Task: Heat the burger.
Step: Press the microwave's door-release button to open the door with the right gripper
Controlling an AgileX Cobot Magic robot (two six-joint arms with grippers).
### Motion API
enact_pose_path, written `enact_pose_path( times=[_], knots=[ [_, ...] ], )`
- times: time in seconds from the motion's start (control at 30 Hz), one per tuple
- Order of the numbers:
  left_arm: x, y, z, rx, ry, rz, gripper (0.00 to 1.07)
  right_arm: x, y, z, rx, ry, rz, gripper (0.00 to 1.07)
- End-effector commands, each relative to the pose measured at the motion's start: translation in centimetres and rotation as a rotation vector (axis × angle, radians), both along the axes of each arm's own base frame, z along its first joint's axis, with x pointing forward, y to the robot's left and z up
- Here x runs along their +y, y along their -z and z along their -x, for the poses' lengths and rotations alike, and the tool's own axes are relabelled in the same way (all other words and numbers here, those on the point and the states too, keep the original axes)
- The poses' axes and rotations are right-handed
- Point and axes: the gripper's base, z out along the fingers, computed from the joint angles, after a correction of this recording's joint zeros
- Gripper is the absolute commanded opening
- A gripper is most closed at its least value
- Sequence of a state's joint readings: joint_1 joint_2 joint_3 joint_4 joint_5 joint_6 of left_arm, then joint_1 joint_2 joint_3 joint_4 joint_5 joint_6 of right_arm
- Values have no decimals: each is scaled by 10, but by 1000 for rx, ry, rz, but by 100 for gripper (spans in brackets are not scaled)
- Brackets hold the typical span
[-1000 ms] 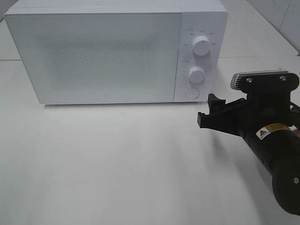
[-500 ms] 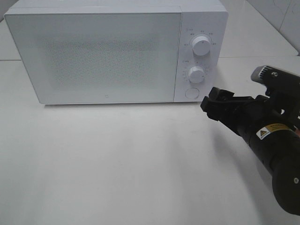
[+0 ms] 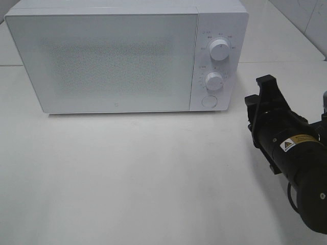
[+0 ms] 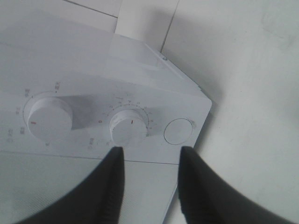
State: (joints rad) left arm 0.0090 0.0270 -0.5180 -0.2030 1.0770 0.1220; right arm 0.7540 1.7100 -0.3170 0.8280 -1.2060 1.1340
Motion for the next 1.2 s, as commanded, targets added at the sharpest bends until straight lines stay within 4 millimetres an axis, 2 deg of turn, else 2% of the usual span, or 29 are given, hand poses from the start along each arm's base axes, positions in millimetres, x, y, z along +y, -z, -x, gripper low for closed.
enact_pose_path(
  times=[0.03, 0.07, 0.1, 0.17, 0.2, 0.7, 0.93, 1.2],
  knots=[
    [0, 0, 0, -1, -1, -3, 88, -1, -5, -2, -48, 71, -116, 18],
    [0, 0, 0, -1, -1, -3, 88, -1, -5, -2, -48, 71, -116, 18],
    [0, 0, 0, -1, -1, -3, 88, -2, -4, -2, -42, 86, -148, 10],
    [0, 0, 0, -1, -1, -3, 88, -2, -4, -2, -37, 89, -159, 6],
    [0, 0, 0, -1, -1, -3, 88, -1, -2, -1, -16, 88, -166, 0],
    [0, 0, 0, -1, -1, -3, 88, 2, 9, -1, 83, 88, -191, 0],
    [0, 0, 0, -1, -1, -3, 88, 17, 25, -14, 108, 87, -254, 0],
    [0, 0, 0, -1, -1, -3, 88, 29, 32, -27, 102, 82, -256, 0]
  ],
)
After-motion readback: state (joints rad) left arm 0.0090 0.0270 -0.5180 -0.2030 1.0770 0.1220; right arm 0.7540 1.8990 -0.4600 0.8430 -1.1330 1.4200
